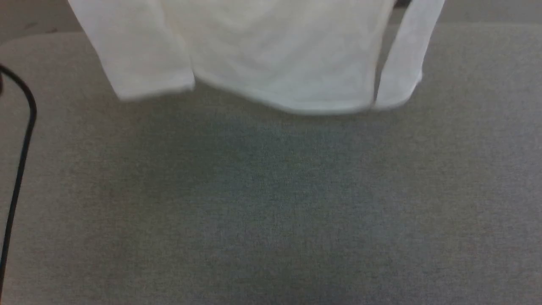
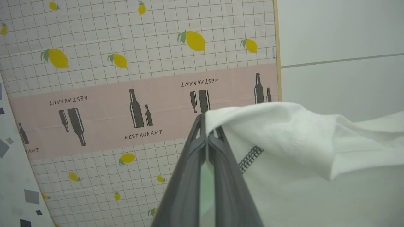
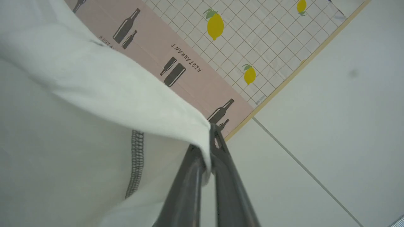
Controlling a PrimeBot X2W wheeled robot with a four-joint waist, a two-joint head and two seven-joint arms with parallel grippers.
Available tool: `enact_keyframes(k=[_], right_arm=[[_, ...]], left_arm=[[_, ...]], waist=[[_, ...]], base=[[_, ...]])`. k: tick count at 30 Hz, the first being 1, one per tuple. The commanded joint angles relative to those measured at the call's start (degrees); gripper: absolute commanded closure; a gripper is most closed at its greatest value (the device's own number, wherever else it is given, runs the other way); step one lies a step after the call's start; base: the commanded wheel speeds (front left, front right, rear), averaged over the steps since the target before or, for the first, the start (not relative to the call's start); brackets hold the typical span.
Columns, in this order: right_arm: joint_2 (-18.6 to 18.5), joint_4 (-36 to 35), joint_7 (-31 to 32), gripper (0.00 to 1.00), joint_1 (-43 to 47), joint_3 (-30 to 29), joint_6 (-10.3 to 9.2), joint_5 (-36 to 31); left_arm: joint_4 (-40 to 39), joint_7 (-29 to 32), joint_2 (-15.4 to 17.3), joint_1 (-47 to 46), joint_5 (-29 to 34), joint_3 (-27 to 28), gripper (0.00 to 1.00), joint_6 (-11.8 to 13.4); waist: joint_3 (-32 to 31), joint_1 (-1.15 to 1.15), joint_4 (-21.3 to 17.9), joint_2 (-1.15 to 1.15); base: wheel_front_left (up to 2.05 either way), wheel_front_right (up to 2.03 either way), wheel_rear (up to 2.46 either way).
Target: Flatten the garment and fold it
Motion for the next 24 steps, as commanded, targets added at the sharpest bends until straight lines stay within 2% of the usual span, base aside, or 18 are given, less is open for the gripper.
enact_keyframes(k=[1,7,14,19,24], right_arm=[[0.66,2.39,-1.06,1.00,-3.55,0.58,-0.11,-1.55],[1.71,12.85,-6.18,1.00,-14.57,3.49,-0.11,-8.31],[2.88,21.29,-11.35,1.00,-19.14,3.92,-0.11,-13.74],[3.29,24.50,-14.26,1.00,-17.40,4.14,-0.11,-14.28],[2.11,23.54,-15.90,1.00,-14.20,5.12,-0.11,-12.32]], left_arm=[[2.17,-2.07,-0.94,-3.20,1.00,0.21,1.00,0.07],[11.72,-11.18,-3.25,-10.77,3.81,0.21,1.00,-0.34],[19.36,-22.53,-4.64,-13.46,5.54,0.33,1.00,-1.38],[22.66,-26.09,-4.37,-12.16,4.86,-0.39,1.00,-4.59],[22.21,-26.35,-3.10,-9.69,3.34,-1.57,1.00,-8.92]], waist=[[9.85,0.00,-0.16,0.00],[16.31,0.00,0.24,0.00],[21.67,0.00,0.54,0.00],[24.15,0.00,0.63,0.00],[24.55,0.00,0.89,0.00]], base=[[0.00,0.00,0.00],[0.00,0.00,0.00],[0.00,0.00,0.00],[0.00,0.00,0.00],[0.00,0.00,0.00]])
